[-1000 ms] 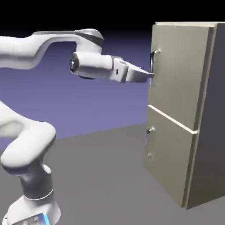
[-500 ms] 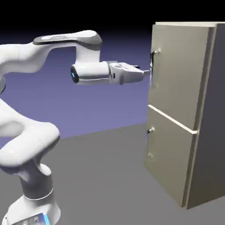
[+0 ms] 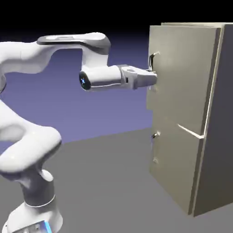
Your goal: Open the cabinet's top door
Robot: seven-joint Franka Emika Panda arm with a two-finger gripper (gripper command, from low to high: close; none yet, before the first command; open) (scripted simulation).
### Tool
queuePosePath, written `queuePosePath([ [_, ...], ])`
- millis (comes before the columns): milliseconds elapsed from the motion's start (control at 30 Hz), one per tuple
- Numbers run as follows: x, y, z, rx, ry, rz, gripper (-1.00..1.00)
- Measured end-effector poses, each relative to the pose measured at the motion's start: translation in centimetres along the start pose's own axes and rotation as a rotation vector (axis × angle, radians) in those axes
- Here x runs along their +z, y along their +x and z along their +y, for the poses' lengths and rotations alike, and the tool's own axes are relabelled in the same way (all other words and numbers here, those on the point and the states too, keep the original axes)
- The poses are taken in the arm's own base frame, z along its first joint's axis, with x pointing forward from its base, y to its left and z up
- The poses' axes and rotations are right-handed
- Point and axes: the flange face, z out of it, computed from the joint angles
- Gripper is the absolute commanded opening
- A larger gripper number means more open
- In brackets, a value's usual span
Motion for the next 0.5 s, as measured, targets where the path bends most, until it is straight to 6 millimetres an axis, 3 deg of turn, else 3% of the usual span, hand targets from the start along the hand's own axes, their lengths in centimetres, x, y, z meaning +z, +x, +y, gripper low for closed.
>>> queuePosePath([
  [500, -8.5, 5.2, 5.2, 0.000, 0.272, -0.273, -1.00],
])
